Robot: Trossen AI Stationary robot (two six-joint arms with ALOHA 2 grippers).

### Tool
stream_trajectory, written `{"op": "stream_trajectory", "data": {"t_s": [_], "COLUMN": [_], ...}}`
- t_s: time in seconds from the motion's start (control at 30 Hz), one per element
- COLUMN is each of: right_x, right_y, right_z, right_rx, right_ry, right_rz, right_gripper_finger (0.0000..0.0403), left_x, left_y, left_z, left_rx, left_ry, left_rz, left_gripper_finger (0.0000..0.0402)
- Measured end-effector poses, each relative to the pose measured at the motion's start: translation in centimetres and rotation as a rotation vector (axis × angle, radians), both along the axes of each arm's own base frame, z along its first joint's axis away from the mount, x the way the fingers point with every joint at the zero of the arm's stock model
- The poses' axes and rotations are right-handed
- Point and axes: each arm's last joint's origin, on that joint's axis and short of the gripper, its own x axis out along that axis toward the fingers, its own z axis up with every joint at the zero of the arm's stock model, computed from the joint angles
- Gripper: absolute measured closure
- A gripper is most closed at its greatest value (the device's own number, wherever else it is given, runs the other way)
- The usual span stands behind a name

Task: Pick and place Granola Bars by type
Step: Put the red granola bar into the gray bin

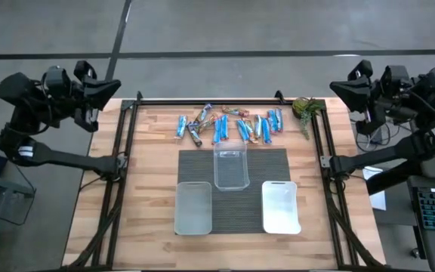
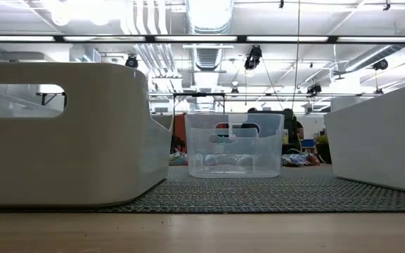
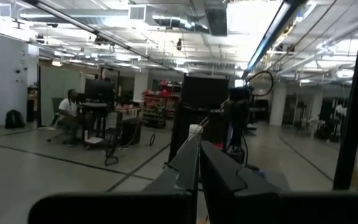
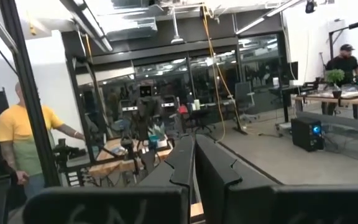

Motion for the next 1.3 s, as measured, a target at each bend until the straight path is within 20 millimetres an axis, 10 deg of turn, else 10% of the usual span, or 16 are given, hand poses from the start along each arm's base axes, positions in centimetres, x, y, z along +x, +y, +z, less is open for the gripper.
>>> {"op": "stream_trajectory", "data": {"t_s": [1.3], "right_x": [7.7], "right_y": [-0.7], "right_z": [-4.7], "right_rx": [0.046], "right_ry": [0.468], "right_rz": [-0.299], "right_gripper_finger": [0.0394], "left_x": [7.1], "left_y": [1.3], "left_z": [-3.8], "left_rx": [0.005], "left_ry": [0.397], "left_rz": [0.203], "left_gripper_finger": [0.0401]}}
